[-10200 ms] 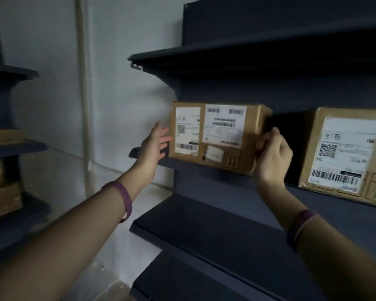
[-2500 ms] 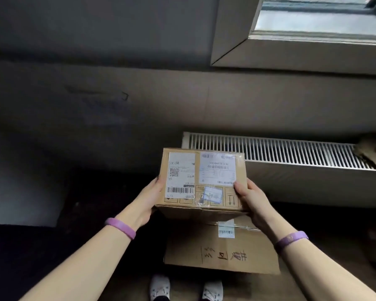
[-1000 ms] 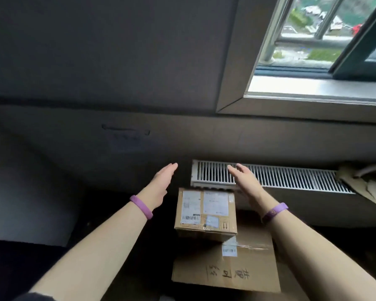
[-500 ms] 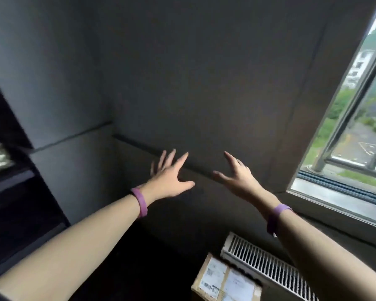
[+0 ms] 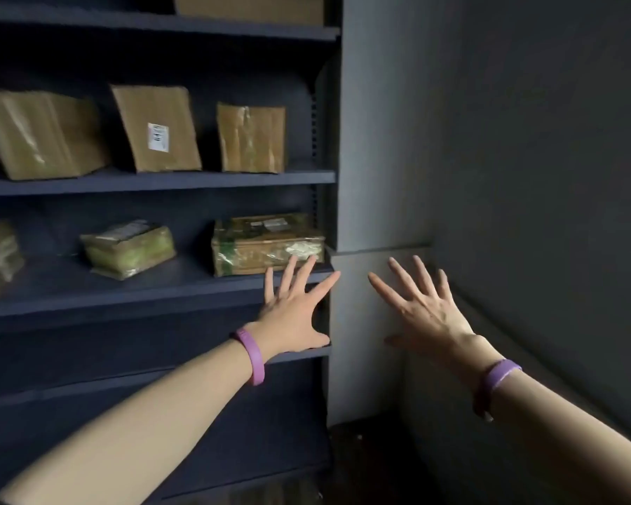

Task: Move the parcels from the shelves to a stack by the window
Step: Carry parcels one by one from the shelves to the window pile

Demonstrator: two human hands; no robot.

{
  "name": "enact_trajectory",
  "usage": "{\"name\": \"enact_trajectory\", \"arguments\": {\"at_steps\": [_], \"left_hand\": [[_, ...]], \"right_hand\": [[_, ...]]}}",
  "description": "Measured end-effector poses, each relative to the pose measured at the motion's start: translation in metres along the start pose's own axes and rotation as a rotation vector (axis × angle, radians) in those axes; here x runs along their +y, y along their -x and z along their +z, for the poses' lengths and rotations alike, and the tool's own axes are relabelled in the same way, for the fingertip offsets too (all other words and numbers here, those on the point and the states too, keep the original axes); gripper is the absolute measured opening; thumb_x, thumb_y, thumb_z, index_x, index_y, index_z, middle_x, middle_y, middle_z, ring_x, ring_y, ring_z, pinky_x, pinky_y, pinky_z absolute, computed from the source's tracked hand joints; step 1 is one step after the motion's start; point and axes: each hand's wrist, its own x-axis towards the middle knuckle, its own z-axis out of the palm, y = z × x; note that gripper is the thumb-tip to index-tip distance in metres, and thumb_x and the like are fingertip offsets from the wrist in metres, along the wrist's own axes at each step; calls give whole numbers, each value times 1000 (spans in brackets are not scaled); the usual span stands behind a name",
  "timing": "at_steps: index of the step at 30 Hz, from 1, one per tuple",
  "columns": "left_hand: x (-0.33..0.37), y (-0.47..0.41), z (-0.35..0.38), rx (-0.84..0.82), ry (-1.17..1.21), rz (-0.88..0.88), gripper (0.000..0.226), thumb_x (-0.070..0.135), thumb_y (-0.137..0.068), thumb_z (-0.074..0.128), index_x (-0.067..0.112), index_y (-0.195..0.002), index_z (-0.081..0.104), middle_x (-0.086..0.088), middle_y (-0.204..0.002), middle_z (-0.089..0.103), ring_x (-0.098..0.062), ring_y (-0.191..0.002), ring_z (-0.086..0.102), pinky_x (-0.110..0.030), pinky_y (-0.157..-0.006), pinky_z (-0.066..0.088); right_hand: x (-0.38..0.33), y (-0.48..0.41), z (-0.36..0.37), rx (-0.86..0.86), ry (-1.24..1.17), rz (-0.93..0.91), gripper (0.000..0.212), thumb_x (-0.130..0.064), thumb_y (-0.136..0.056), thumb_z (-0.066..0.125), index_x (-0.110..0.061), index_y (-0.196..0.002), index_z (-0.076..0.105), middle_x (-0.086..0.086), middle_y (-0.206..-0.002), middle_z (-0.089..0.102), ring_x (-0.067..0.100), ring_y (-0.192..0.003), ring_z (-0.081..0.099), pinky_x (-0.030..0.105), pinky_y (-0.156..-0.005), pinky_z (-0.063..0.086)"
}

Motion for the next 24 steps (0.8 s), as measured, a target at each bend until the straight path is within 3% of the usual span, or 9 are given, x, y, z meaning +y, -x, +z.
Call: {"name": "enact_trajectory", "arguments": {"at_steps": [8, 11, 15, 17, 19, 24], "left_hand": [[-149, 133, -50, 97, 73, -445, 128, 51, -60, 80, 63, -138, -21, 11, -158, -30, -21, -143, -36, -55, -112, -21], [-194, 205, -80, 160, 221, -651, 128, 55, -55, 80, 70, -134, -19, 16, -159, -25, -17, -146, -28, -56, -117, -11], [-241, 303, -127, 379, 761, -893, 128, 52, -55, 87, 73, -135, -10, 14, -163, -9, -20, -151, 4, -47, -116, 22], [-257, 348, -145, 487, 933, -949, 127, 50, -59, 88, 66, -141, -7, 14, -163, 3, -17, -149, 14, -40, -113, 27], [-270, 389, -161, 565, 1056, -1000, 125, 49, -61, 88, 64, -143, -6, 14, -163, 9, -18, -148, 18, -43, -113, 26], [-308, 483, -199, 807, 1274, -1065, 132, 69, -42, 78, 59, -147, -2, 3, -163, 18, -32, -142, 33, -60, -106, 34]], "right_hand": [[-180, -78, -62, 144, -88, -369, 118, -69, -80, 63, -39, -151, -26, 4, -165, -24, 40, -150, -22, 64, -118, -3], [-270, -88, -96, 165, -339, -491, 118, -71, -76, 65, -40, -154, -19, -1, -166, -20, 35, -152, -18, 61, -121, 1], [-390, -80, -140, -161, -1249, -560, 128, -76, -57, 76, -48, -155, -1, -11, -167, -7, 19, -154, 0, 46, -124, 15], [-442, -73, -156, -305, -1457, -592, 136, -87, -45, 72, -52, -153, -3, -21, -162, -3, 11, -149, 22, 35, -117, 26], [-486, -66, -171, -401, -1566, -598, 138, -93, -41, 68, -54, -152, -4, -24, -155, 12, 2, -138, 30, 31, -109, 29], [-585, -43, -213, -648, -1837, -579, 132, -94, -46, 63, -49, -155, 3, -12, -166, 12, 29, -151, 21, 58, -111, 31]]}}
